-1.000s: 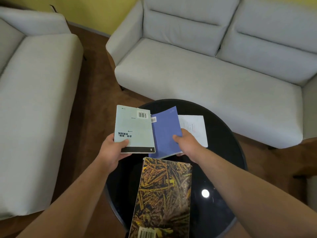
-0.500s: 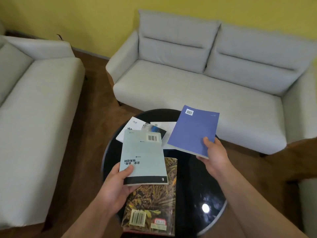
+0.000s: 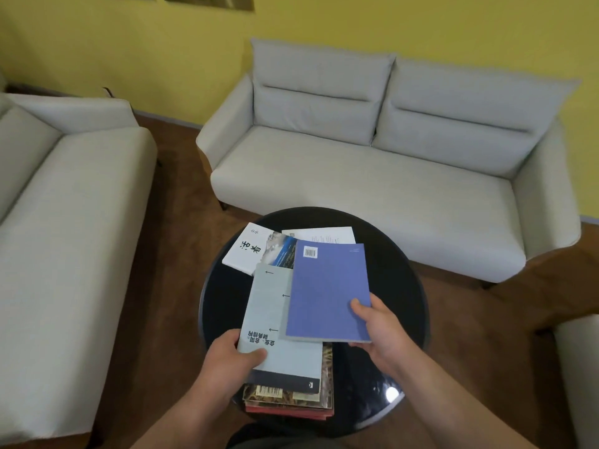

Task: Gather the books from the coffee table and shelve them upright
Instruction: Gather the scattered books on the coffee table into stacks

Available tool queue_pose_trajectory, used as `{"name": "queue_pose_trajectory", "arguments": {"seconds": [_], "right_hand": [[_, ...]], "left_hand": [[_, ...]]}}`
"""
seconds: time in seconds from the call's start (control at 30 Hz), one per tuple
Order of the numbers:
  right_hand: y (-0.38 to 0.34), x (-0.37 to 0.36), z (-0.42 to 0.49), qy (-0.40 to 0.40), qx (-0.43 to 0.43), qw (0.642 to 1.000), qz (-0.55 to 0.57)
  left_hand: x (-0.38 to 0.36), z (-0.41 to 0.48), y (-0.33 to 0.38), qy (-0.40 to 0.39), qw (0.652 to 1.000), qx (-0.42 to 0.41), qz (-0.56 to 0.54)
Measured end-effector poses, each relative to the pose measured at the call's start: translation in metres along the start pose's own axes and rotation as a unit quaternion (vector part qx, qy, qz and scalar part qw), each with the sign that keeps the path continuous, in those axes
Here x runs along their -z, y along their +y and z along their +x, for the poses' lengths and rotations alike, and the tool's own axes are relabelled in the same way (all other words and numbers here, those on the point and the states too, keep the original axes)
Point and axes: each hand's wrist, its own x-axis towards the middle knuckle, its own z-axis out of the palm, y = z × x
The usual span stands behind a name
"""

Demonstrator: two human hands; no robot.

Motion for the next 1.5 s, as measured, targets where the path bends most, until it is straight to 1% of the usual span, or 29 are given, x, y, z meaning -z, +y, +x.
{"name": "queue_pose_trajectory", "arguments": {"seconds": [0.13,0.2,0.3,0.4,0.47,0.53,0.6,0.67,0.73,0.77,0.8,0.87,0.9,0.97,1.0,1.07,1.1,1.17,1.2,1.27,1.3,1.37,1.4,1.43,1.47,1.5], "right_hand": [[0.01,-0.009,-0.014,0.005,-0.005,1.0,-0.009],[0.013,-0.012,-0.02,0.014,-0.005,1.0,-0.018],[0.017,-0.018,-0.032,0.035,-0.002,0.999,-0.031],[0.025,-0.026,-0.044,0.058,-0.004,0.998,-0.036],[0.029,-0.03,-0.053,0.072,-0.002,0.997,-0.039],[0.03,-0.033,-0.062,0.093,0.012,0.995,-0.044],[0.022,-0.037,-0.076,0.119,0.044,0.989,-0.079],[0.008,-0.042,-0.092,0.145,0.088,0.976,-0.139],[-0.002,-0.047,-0.106,0.159,0.138,0.952,-0.222],[-0.005,-0.052,-0.11,0.16,0.162,0.934,-0.276],[-0.006,-0.061,-0.116,0.162,0.176,0.909,-0.34],[-0.001,-0.081,-0.123,0.163,0.187,0.84,-0.483],[0.004,-0.091,-0.123,0.153,0.192,0.808,-0.535],[0.014,-0.116,-0.12,0.12,0.191,0.771,-0.595],[0.018,-0.128,-0.118,0.101,0.179,0.766,-0.61],[0.031,-0.145,-0.11,0.076,0.143,0.779,-0.606],[0.039,-0.151,-0.105,0.072,0.123,0.787,-0.6],[0.055,-0.156,-0.098,0.055,0.1,0.781,-0.614],[0.062,-0.156,-0.096,0.041,0.101,0.78,-0.616],[0.062,-0.147,-0.097,0.041,0.136,0.794,-0.591],[0.057,-0.138,-0.097,0.064,0.15,0.798,-0.58],[0.046,-0.111,-0.088,0.145,0.163,0.799,-0.56],[0.041,-0.096,-0.082,0.175,0.157,0.798,-0.555],[0.037,-0.084,-0.079,0.186,0.128,0.801,-0.555],[0.037,-0.075,-0.075,0.18,0.095,0.819,-0.537],[0.041,-0.072,-0.072,0.155,0.055,0.85,-0.501]], "left_hand": [[-0.002,-0.002,-0.008,0.009,0.998,-0.025,0.056],[0.001,-0.001,-0.011,0.006,0.994,-0.042,0.101],[0.005,-0.004,-0.012,-0.006,0.983,-0.075,0.167],[0.008,-0.006,-0.015,-0.03,0.974,-0.082,0.209],[0.008,-0.007,-0.019,-0.048,0.975,-0.083,0.2],[0.01,-0.009,-0.021,-0.061,0.983,-0.079,0.154],[0.013,-0.006,-0.024,-0.074,0.988,-0.084,0.11],[0.015,-0.004,-0.027,-0.082,0.989,-0.085,0.085],[0.016,-0.004,-0.029,-0.089,0.989,-0.086,0.079],[0.015,-0.004,-0.029,-0.094,0.989,-0.09,0.076],[0.015,-0.004,-0.028,-0.102,0.988,-0.092,0.071],[0.017,-0.006,-0.027,-0.12,0.987,-0.092,0.049],[0.018,-0.008,-0.026,-0.124,0.988,-0.09,0.031],[0.023,-0.016,-0.018,-0.133,0.988,-0.066,-0.049],[0.026,-0.019,-0.014,-0.141,0.984,-0.044,-0.101],[0.031,-0.018,-0.011,-0.145,0.972,-0.007,-0.184],[0.033,-0.015,-0.01,-0.143,0.969,-0.002,-0.203],[0.033,-0.011,-0.01,-0.158,0.964,-0.012,-0.213],[0.033,-0.009,-0.011,-0.165,0.967,-0.032,-0.191],[0.03,-0.002,-0.015,-0.169,0.975,-0.075,-0.12],[0.029,0.0,-0.015,-0.162,0.979,-0.08,-0.09],[0.028,0.003,-0.011,-0.158,0.983,-0.075,-0.063],[0.028,0.004,-0.007,-0.162,0.983,-0.072,-0.056],[0.027,0.007,-0.003,-0.169,0.982,-0.073,-0.043],[0.026,0.009,0.0,-0.175,0.981,-0.078,-0.028],[0.025,0.011,0.003,-0.177,0.98,-0.085,-0.02]]}}
